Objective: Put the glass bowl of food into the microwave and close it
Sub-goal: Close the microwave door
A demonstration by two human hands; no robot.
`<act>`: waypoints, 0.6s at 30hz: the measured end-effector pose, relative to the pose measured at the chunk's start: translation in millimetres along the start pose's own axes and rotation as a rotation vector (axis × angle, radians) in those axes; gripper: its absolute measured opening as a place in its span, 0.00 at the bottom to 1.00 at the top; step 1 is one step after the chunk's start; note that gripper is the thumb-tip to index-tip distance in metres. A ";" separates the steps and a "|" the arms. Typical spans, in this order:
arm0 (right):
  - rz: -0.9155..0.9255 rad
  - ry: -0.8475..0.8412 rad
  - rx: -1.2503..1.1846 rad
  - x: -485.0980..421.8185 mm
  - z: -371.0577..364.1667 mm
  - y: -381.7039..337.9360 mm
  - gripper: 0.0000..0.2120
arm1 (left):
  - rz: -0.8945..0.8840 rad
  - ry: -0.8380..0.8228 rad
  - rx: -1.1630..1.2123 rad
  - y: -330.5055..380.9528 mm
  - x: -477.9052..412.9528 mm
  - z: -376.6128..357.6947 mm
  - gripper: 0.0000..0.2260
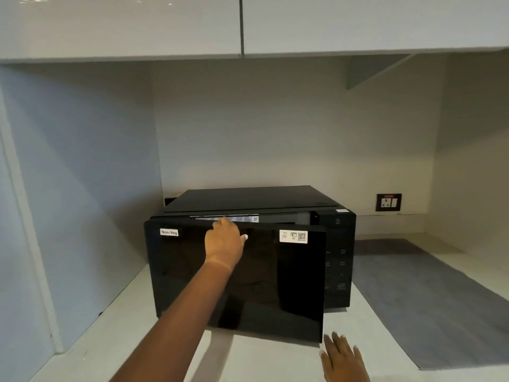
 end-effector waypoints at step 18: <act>-0.020 -0.174 0.065 -19.5 -4.6 0.9 0.29 | -0.057 0.204 0.092 0.2 -23.9 -59.3 0.26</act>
Point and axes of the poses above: each hand's wrist, its own x-axis away from the middle knuckle, its own z-axis out of the back of the hand, y = z × x, the point moved 3 cm from there along -x, towards the middle knuckle, and after that the axes turned 2 degrees about -x, right-handed, at the moved point
